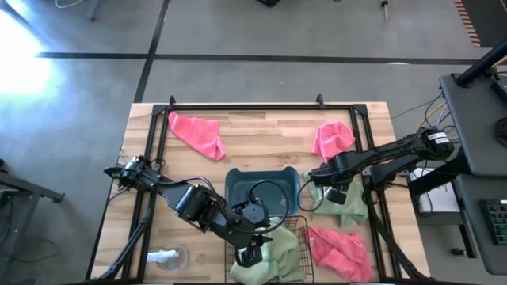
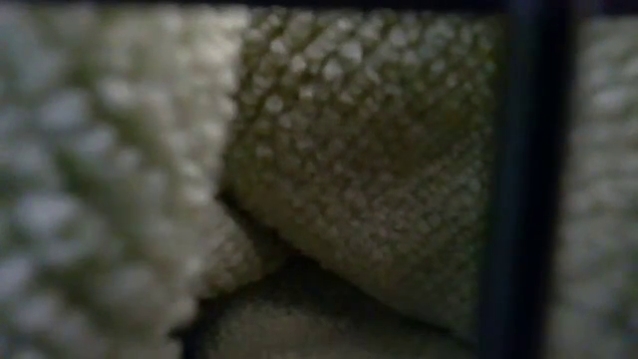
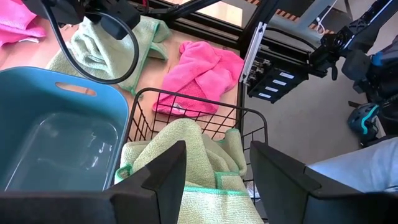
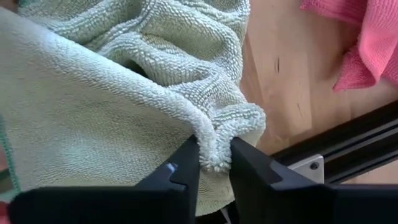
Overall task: Sort microfiber towel by color & place in baskets
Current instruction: Put the green microfiber towel into the mesh storage bin
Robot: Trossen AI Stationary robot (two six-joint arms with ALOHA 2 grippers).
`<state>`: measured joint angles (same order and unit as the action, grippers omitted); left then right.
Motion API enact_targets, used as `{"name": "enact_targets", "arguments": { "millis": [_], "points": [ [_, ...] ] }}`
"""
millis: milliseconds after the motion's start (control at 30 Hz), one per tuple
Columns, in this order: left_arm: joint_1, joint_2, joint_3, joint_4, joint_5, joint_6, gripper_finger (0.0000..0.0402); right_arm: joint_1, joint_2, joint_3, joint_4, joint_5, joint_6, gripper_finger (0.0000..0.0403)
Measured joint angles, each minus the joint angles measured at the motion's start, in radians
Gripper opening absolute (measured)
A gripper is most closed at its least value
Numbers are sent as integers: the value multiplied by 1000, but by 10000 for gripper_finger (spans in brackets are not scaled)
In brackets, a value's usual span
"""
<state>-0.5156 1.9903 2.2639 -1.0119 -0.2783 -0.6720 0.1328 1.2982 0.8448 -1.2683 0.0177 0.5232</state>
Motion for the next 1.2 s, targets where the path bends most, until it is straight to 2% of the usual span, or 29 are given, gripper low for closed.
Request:
{"name": "enact_targets", "arguments": {
  "millis": [233,400,533,700,833,1200],
  "points": [
    [0,0,0,-6,0,0,162,0,0,0,3,0,5,14],
    [0,0,0,-41,0,0,162,0,-4,11,-2,0,57,11],
    [0,0,0,-66,0,1,162,0,-15,71,-2,6,67,11],
    [0,-1,0,-140,-1,-16,162,0,-27,218,-1,13,70,10],
    [0,-3,0,-225,-2,-54,162,1,-27,373,2,75,110,10],
    [0,-18,0,-337,-3,-22,162,32,-28,735,80,117,123,12]
  ]
}}
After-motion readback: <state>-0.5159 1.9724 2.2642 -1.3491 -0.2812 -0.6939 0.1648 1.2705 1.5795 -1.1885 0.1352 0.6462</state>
